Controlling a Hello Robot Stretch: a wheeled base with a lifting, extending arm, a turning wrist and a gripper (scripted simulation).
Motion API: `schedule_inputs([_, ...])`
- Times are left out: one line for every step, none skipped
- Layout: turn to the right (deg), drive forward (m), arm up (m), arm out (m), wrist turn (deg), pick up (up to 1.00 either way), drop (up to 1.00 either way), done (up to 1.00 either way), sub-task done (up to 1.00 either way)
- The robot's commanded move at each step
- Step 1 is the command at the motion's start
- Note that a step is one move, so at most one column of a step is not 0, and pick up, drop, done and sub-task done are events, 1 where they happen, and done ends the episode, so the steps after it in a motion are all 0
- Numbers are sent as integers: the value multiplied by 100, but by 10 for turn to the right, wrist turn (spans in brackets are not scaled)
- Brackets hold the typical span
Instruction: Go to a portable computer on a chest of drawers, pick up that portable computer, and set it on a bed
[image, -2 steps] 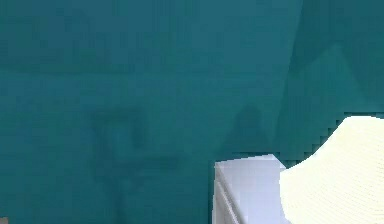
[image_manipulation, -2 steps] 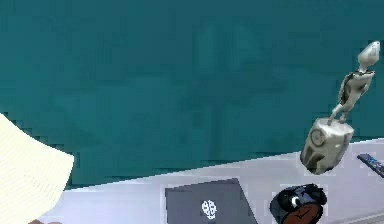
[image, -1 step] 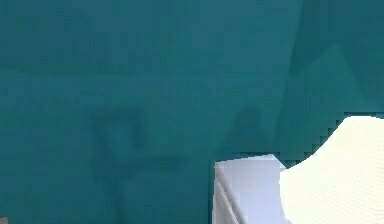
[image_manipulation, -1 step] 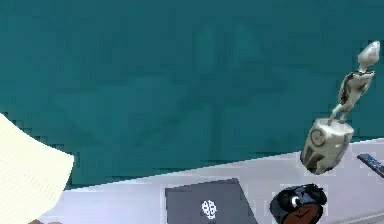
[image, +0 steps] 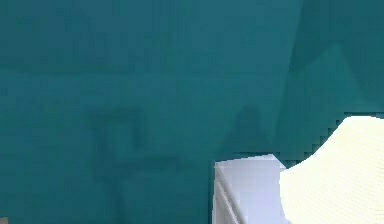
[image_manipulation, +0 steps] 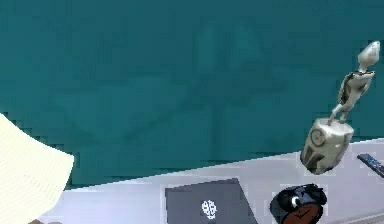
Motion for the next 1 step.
schedule_inputs([0, 0, 0, 0, 450, 0, 0, 0, 0])
